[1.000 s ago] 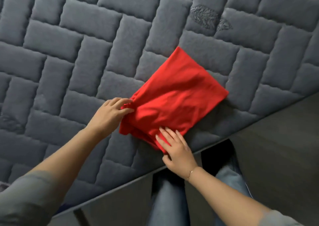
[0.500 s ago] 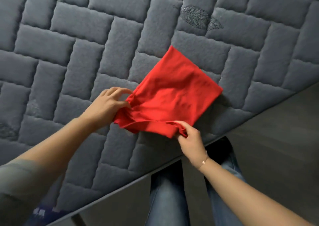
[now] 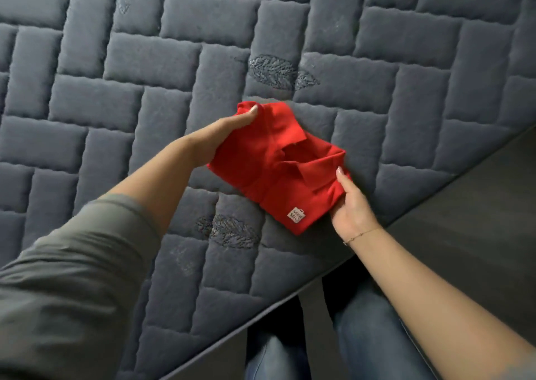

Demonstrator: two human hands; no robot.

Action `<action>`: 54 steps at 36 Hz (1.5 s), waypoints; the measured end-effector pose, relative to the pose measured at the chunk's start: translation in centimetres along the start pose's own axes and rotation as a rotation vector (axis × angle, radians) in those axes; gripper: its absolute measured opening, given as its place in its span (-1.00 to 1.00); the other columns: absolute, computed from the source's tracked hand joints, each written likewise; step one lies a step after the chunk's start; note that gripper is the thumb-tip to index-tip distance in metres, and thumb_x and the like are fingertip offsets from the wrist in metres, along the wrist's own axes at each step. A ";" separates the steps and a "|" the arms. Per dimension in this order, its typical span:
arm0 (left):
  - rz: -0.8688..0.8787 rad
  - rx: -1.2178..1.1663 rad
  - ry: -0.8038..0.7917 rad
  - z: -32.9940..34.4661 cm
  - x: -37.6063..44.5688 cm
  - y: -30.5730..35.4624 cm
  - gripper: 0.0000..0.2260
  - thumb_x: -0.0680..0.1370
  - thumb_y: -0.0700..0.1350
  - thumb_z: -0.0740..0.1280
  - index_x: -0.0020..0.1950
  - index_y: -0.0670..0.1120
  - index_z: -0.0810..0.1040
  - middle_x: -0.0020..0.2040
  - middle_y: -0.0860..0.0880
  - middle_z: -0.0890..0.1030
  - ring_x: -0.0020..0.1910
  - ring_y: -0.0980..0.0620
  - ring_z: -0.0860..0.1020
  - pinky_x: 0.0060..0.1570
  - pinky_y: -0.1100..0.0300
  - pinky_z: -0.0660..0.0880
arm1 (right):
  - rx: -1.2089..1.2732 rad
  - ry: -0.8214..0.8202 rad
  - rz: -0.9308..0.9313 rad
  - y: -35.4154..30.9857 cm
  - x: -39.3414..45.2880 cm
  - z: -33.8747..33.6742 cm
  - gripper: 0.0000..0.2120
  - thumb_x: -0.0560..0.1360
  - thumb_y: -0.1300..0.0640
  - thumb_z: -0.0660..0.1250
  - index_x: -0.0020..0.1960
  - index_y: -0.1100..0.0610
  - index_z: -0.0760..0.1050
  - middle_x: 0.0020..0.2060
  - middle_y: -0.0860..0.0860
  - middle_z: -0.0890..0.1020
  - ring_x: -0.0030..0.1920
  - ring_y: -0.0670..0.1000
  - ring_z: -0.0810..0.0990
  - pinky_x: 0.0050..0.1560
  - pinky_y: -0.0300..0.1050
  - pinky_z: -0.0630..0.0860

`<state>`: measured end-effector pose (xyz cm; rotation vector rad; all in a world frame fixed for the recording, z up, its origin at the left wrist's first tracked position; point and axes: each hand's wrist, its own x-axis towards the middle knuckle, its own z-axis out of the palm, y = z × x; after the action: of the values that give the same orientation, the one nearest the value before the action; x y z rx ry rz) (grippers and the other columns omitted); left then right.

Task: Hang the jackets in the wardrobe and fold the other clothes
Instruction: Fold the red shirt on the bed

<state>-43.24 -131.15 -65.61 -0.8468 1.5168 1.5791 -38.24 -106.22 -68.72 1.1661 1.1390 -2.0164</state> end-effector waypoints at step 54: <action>0.726 0.360 -1.182 77.7 -53.3 22.2 -0.53 0.31 -0.04 0.53 0.20 -0.01 0.55 0.09 -0.04 0.68 0.06 -0.05 0.66 -0.03 0.11 0.61 | 0.258 0.725 -1.488 -34.6 -72.3 -44.6 -0.60 0.30 -0.01 0.49 0.10 0.08 0.62 0.01 0.09 0.70 0.02 0.11 0.68 -0.10 -0.18 0.61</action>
<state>-33.43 -57.92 -3.02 0.8540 1.1129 1.6676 -11.64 -47.57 -3.41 1.3636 2.7512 -2.8429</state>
